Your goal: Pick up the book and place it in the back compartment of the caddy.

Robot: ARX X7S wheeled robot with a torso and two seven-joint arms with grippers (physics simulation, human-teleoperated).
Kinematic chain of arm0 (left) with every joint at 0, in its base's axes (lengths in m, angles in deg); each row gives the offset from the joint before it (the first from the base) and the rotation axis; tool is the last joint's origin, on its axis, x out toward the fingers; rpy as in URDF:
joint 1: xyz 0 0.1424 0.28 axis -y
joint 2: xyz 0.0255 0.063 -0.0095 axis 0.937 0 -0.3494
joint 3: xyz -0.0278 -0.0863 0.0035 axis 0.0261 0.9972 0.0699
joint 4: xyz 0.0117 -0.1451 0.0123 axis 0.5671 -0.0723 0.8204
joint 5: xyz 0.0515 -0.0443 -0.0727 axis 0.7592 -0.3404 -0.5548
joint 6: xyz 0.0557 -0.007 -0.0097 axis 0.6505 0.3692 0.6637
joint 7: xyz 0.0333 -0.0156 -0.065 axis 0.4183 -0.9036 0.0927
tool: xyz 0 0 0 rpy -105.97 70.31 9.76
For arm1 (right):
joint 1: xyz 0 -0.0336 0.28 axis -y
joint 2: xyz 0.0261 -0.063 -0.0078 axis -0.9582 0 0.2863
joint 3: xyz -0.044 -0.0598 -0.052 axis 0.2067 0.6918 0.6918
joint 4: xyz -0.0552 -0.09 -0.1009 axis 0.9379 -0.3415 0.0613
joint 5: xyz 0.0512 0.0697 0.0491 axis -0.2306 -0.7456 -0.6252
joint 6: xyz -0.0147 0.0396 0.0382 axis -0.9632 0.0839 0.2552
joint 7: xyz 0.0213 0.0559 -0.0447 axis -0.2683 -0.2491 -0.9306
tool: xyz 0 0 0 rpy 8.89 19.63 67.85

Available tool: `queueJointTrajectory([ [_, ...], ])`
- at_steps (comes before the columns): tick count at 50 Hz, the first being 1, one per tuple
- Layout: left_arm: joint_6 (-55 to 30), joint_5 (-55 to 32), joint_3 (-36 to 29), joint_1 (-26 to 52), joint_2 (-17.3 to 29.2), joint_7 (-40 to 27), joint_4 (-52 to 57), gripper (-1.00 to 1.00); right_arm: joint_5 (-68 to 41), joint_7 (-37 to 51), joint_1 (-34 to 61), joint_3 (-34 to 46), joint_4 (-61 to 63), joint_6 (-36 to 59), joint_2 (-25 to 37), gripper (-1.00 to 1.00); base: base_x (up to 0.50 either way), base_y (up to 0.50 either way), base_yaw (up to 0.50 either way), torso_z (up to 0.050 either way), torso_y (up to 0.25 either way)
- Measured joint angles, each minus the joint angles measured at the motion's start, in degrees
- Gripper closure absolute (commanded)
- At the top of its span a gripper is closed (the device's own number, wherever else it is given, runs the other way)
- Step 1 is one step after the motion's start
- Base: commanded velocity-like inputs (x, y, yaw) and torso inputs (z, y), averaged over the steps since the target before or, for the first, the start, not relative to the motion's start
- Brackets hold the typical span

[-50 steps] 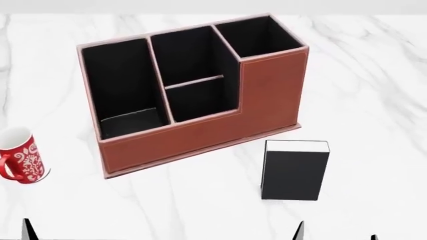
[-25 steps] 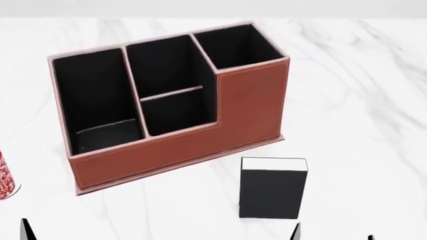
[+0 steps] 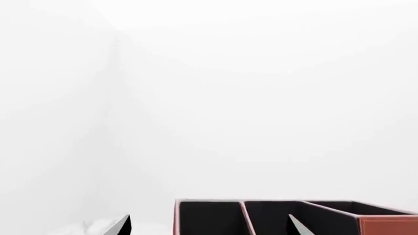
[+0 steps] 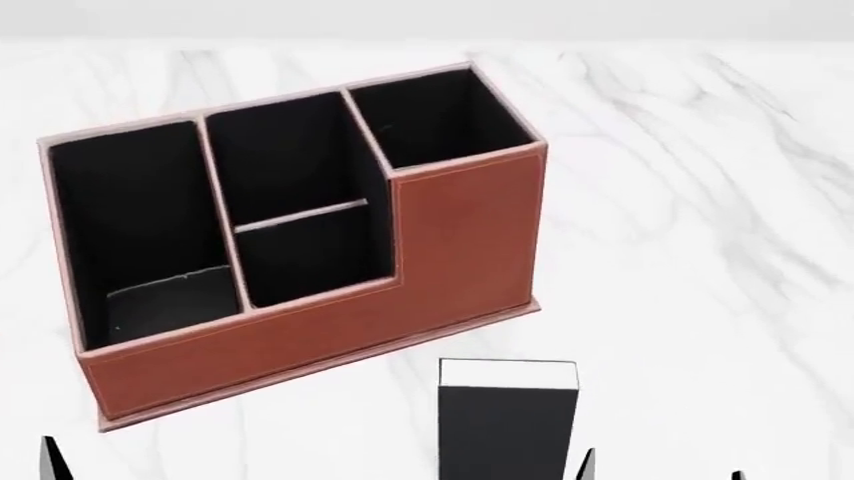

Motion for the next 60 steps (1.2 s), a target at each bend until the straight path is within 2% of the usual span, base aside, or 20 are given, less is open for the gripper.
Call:
queueJointTrajectory([
  [12,0.02,-0.13,-0.24,0.05,0.33,-0.53,-0.04,-1.0,0.93,0.37,-0.2,0.48,-0.31,-1.39,0.2,-1.0,0.2,0.0,0.0,0.0,0.0],
  [60,0.28,-0.46,-1.15,0.28,1.52,-2.44,-0.14,-1.0,0.49,1.43,0.08,1.92,-1.32,-3.36,1.36,-1.0,0.06,0.0,0.0,0.0,0.0],
])
